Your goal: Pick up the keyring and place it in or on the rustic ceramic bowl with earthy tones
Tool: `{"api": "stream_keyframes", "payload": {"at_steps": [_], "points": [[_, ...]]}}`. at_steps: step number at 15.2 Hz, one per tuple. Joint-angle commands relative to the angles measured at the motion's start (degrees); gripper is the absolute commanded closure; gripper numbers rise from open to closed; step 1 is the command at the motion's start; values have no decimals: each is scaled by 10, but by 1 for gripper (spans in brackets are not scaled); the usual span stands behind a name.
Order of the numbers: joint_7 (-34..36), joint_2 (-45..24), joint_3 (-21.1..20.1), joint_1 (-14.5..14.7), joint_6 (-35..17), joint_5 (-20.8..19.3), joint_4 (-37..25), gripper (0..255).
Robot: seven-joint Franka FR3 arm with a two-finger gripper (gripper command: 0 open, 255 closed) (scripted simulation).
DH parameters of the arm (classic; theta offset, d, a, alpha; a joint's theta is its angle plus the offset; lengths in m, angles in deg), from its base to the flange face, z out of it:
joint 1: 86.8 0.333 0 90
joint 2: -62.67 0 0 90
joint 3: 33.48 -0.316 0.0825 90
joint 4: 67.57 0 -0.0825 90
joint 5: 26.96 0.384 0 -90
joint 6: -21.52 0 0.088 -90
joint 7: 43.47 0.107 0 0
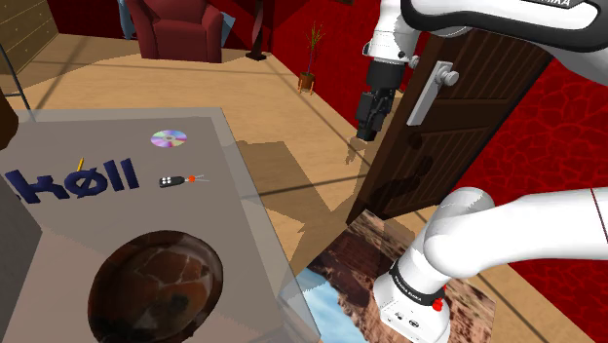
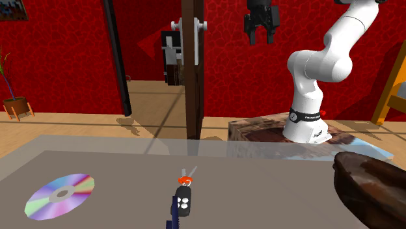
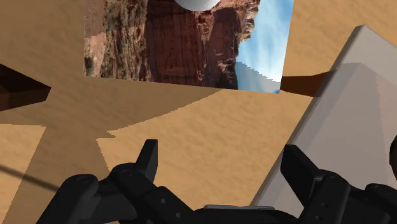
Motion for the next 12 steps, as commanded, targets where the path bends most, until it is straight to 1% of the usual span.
{"api": "stream_keyframes", "payload": {"at_steps": [1,6,12], "points": [[0,0,0,0,0,0,0,0],[-34,-77,-10,27,-93,5,-1,0],[-73,-180,-24,57,-193,10,-24,0]]}}
